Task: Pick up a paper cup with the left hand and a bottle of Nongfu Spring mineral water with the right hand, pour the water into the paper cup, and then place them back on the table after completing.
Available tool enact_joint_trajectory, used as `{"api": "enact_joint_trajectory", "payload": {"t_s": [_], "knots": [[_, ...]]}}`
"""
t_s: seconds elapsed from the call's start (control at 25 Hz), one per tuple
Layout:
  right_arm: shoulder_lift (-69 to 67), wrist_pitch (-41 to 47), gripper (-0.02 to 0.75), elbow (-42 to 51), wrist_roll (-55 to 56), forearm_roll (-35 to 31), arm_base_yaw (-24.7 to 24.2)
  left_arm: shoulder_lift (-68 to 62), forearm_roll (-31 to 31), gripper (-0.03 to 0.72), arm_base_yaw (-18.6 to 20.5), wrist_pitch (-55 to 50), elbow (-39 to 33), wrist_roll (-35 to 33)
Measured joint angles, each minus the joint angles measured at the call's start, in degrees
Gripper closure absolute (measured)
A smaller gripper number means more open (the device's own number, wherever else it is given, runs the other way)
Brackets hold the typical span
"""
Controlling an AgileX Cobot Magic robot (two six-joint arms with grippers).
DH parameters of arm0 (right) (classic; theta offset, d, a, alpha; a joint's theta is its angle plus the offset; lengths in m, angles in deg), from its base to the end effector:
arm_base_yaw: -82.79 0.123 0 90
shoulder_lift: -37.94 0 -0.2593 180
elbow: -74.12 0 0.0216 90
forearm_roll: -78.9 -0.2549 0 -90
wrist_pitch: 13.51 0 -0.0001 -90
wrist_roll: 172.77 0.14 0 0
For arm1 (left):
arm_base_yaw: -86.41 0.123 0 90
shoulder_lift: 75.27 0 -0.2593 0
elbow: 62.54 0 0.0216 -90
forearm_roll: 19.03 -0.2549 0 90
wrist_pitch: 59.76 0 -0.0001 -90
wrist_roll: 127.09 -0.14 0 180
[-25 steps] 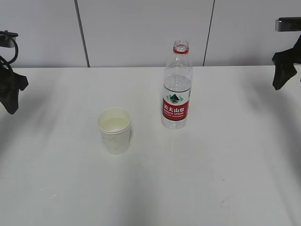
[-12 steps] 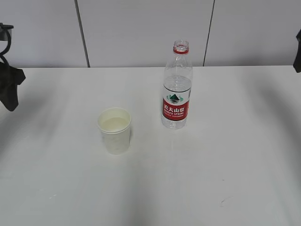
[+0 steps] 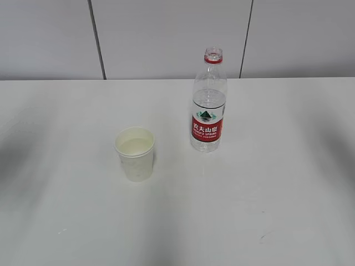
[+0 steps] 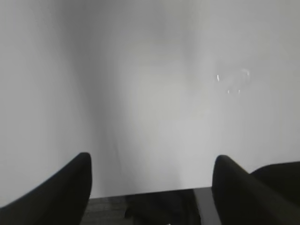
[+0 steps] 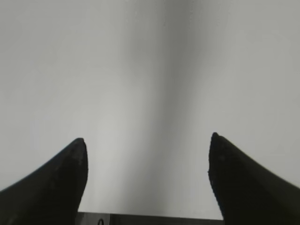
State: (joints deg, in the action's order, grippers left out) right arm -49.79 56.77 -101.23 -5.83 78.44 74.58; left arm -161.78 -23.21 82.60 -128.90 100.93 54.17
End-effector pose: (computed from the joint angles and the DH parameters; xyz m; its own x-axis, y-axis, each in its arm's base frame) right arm 0.2841 -0.0399 0.2594 -0.9523 -0.0882 -0.2921 -0.0740 0.9955 -0.0595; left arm 0.2565 -0.0075 0.2070 -0.9882 0.0698 -0.1367 0.0610 0.9958 0.0680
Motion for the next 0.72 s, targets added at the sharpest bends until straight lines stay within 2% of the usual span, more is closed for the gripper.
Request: {"api": "enact_joint_trajectory", "payload": {"t_s": [0.36,0.72], "knots": [[17.7,0.3,0.146,15.9,-0.1,0.0,0.0,17.0,1.0,0.199,0.0,-0.8,-11.1,0.0],[31.9,1.0,0.146,22.0,0.0,1.4,0.0,35.6,1.9,0.199,0.0,6.3,-16.7,0.0]]}}
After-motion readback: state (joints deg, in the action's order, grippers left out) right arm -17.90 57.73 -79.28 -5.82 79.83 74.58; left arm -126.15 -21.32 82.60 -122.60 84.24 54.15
